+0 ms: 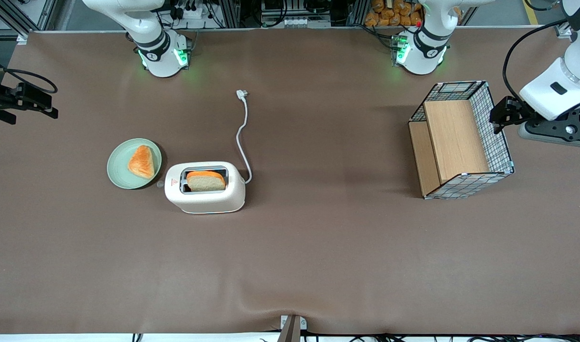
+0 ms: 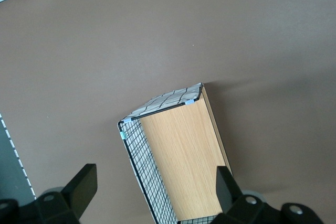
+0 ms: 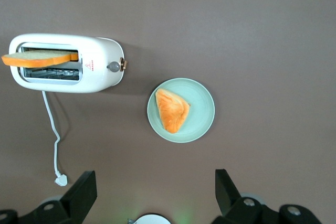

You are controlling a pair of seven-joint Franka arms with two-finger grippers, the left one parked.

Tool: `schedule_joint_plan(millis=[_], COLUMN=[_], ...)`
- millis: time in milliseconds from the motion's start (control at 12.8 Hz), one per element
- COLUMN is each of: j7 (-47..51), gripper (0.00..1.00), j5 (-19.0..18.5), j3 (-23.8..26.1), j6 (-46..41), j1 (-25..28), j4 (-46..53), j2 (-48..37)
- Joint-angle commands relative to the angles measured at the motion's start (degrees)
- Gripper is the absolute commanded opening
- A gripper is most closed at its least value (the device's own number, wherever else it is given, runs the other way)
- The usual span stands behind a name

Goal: Press toaster button with right arm

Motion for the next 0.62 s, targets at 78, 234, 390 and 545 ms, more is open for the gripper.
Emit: schedule_joint_plan(millis=[78, 234, 390, 545], j7=[-0.4, -0.1, -0.1, 0.1], gripper=[0.25, 0.00, 0.00, 0.00], j5=[0.4, 0.1, 0.6, 1.2], j3=[-0.1, -0.1, -0.2, -0.2], j6=[-1.1, -1.0, -0.1, 3.6], j1=[1.0, 1.4, 1.9, 2.9], j4=[-0.1, -0.4, -1.1, -4.9], j2=[-0.8, -0.8, -0.5, -0.4])
